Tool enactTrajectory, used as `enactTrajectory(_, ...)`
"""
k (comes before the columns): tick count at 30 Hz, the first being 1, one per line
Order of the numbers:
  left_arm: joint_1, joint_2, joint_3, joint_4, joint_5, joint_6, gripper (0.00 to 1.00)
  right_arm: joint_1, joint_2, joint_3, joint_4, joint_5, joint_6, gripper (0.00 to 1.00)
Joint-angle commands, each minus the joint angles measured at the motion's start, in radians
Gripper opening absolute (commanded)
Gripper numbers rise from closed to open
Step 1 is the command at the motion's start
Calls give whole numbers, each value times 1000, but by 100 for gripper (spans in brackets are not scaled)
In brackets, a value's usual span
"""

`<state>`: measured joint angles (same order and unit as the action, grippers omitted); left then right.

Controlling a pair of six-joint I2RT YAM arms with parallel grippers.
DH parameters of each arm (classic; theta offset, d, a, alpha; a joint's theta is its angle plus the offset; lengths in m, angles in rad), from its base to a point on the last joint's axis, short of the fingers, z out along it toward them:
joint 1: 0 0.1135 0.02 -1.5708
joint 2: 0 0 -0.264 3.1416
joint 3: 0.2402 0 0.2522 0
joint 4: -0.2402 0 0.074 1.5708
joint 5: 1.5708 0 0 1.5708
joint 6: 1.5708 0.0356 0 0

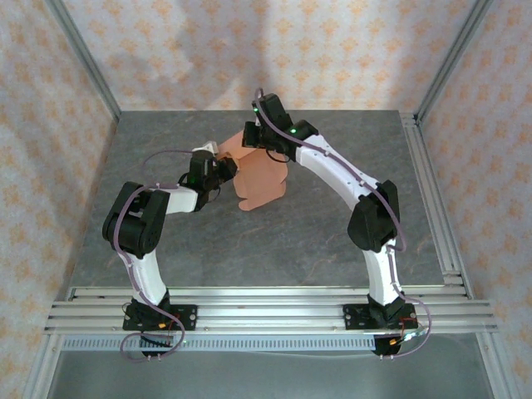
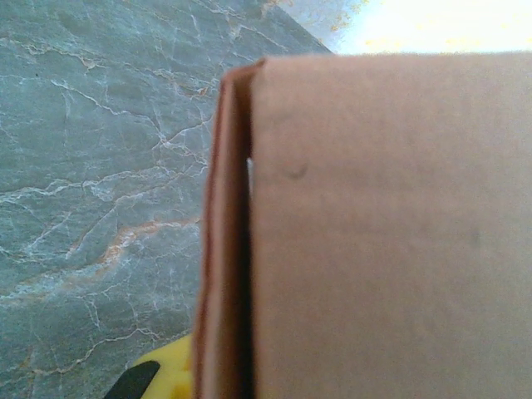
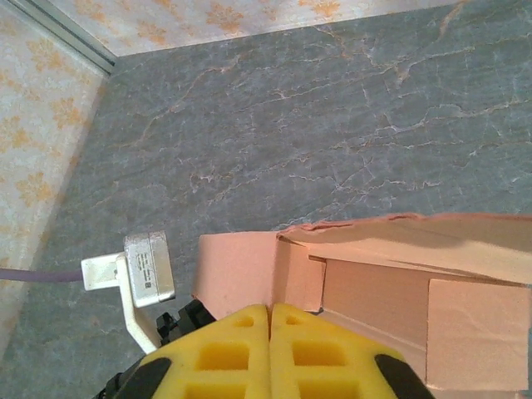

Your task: Fold the paper box

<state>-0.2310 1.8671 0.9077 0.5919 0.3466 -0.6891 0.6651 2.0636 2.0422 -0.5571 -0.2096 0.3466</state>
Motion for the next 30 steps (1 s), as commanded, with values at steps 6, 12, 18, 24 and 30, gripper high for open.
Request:
enactTrajectory(6,4,-36,-2,18,-19,19,0,5,-21,17,10,3,-8,22)
enactTrajectory(12,5,-32,2,22,-11,6,0,5,-91,-47,58,10,-15,44)
enactTrajectory(18,8,-31,45,-70,17,12,0,5,-287,-261,177,20,-91,59)
enactTrajectory(24,12,-36,67,-138,59,5,0,-43,-453,-475,269,17,-210,62)
enactTrajectory(30,13,-51,140,-339,94,-6,0,-48,-511,-631,358,27,-435,63)
